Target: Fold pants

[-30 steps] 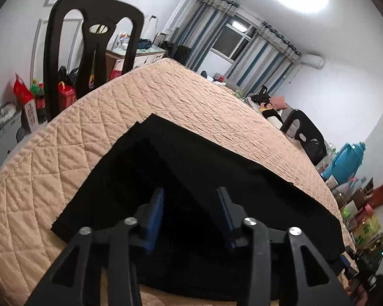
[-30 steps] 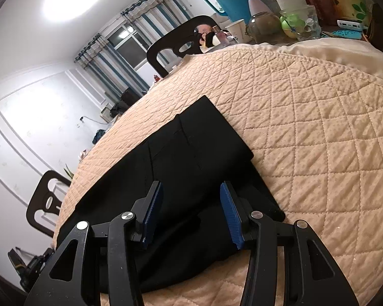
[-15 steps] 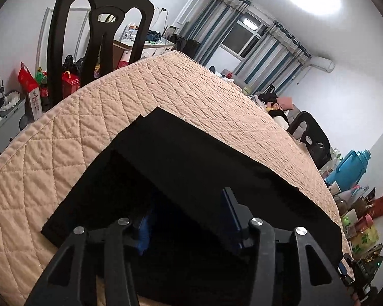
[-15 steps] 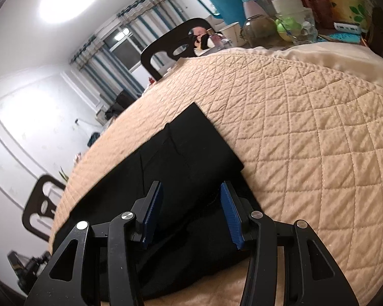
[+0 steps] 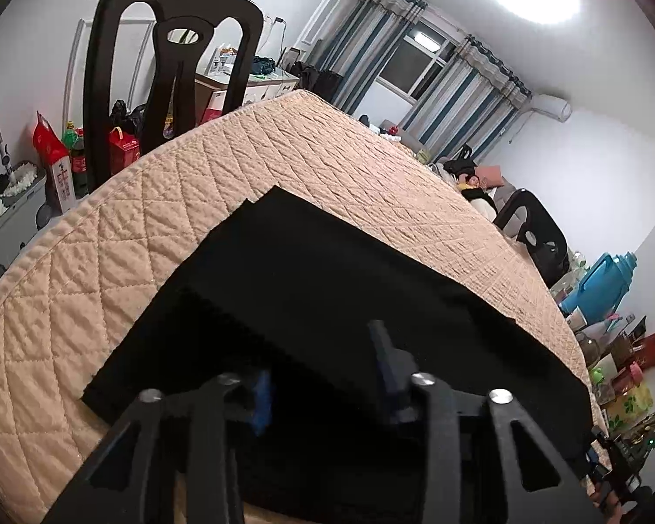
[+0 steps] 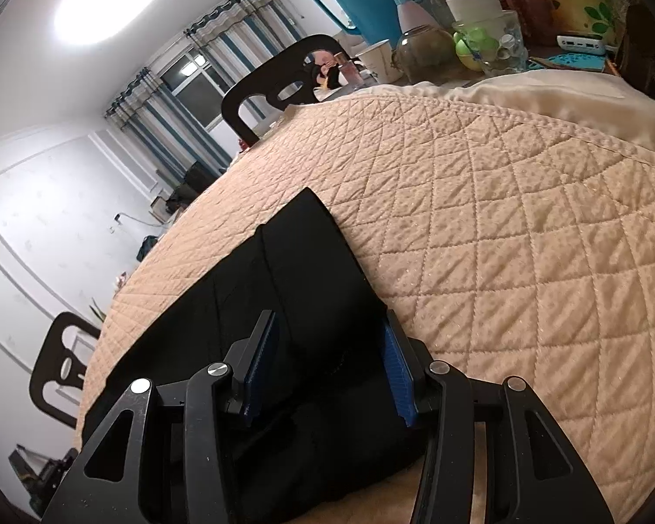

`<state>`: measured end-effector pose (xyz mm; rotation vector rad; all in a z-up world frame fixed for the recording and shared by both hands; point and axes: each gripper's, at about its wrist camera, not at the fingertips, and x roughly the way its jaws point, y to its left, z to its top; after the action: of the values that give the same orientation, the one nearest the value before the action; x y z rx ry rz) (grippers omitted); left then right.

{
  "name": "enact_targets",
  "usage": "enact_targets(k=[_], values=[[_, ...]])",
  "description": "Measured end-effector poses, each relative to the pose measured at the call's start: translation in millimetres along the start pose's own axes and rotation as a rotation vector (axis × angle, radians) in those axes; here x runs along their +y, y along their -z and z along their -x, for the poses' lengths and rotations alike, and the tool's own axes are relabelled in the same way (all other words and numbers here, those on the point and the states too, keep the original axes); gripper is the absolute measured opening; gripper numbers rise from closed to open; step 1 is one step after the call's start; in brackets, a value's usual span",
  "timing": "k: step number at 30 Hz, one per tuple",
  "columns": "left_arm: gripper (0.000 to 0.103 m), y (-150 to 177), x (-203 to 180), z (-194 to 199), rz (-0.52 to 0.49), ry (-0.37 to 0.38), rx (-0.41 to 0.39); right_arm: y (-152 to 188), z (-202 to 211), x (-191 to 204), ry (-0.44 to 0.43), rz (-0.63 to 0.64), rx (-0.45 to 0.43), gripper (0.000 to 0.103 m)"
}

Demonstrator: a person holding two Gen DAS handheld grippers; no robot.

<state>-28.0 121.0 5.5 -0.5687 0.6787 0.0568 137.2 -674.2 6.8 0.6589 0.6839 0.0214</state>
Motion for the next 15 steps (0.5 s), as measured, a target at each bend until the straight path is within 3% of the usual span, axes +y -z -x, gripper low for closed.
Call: enact_targets(k=[4, 6, 8, 10, 15], values=[[0.026, -0.1, -1.9, 0.0, -0.016, -0.012, 0.004, -3.5, 3.7, -4.8, -0.059, -0.029, -0.027, 0.047], [0.022, -1.3, -3.2, 0.1, -0.026, -0.017, 0.002, -4.7, 3.4, -6.3, -0.062, -0.030, -0.031, 0.040], [0.018, -2.6, -5.6, -0.5, -0.036, -0.022, 0.000, -6.4, 1.4, -8.0, -0.042, -0.033, -0.025, 0.027], [0.008, -4.3, -6.4, -1.2, -0.048, -0.024, -0.001, -8.5, -0.3, -8.9, -0.035, -0.026, -0.017, 0.020], [0.004, -11.7, -12.4, 10.1, -0.083, -0.010, -0.031, -15.5, 8.2, -3.6, -0.064, -0.015, -0.036, 0.011]])
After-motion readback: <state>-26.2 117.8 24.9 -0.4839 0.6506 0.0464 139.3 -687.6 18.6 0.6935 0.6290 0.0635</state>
